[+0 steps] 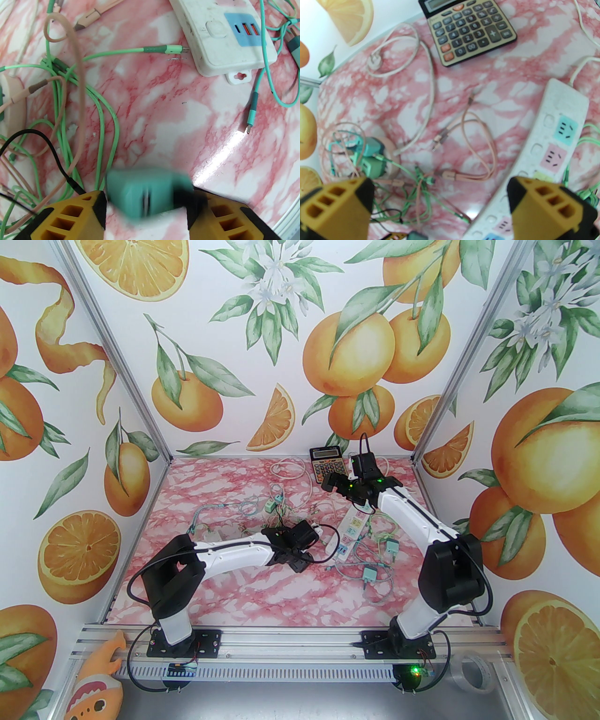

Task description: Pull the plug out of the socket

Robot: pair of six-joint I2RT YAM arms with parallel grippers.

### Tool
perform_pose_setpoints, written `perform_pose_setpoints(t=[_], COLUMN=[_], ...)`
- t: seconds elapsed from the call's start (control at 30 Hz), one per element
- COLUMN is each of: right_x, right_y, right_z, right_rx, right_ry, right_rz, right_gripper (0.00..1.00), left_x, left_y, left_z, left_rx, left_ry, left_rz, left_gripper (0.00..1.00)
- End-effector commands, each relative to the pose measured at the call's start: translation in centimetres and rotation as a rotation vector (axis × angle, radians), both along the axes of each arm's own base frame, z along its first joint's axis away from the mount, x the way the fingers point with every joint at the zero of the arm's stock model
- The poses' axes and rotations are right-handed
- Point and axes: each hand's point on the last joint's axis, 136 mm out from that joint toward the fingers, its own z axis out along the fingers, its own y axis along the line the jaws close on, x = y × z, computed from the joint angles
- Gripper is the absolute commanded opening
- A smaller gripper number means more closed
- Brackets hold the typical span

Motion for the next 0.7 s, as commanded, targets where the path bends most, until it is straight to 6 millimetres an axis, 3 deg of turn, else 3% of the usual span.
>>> perform_pose_setpoints(t=[0.0, 0.2, 0.4, 0.47, 0.63, 0.67], right_x=[0.0, 0.4, 0.7, 0.7, 0.4, 0.1], right_y=[0.3, 1.7, 5.2, 6.7, 10.3, 13.1], right_z=[0.5, 0.6, 0.8, 0.7, 0.0, -0.9], right_rx=[0.009, 0.003, -0.005, -0.013, -0.026, -0.029], right_ry=[-0.015, -0.024, -0.029, -0.026, -0.002, 0.04], right_rz=[0.002, 0.038, 0.133, 0.174, 0.265, 0.325], right_gripper=[1.0, 1.0, 1.0, 1.0, 1.0, 1.0], left_x=[0.5, 2.4, 6.8, 8.2, 10.1, 11.5], left_y=[0.1, 1.5, 5.7, 7.7, 11.2, 14.9], left_z=[3.0, 8.9, 16.1, 17.3, 17.9, 17.9], left_rx=[-0.02, -0.124, -0.3, -0.34, -0.347, -0.351], left_ry=[-0.047, -0.109, -0.203, -0.209, -0.223, -0.238], left_rz=[-0.001, 0.074, 0.252, 0.325, 0.455, 0.584], left_gripper=[0.75, 0.79, 0.92, 0.94, 1.0, 1.0])
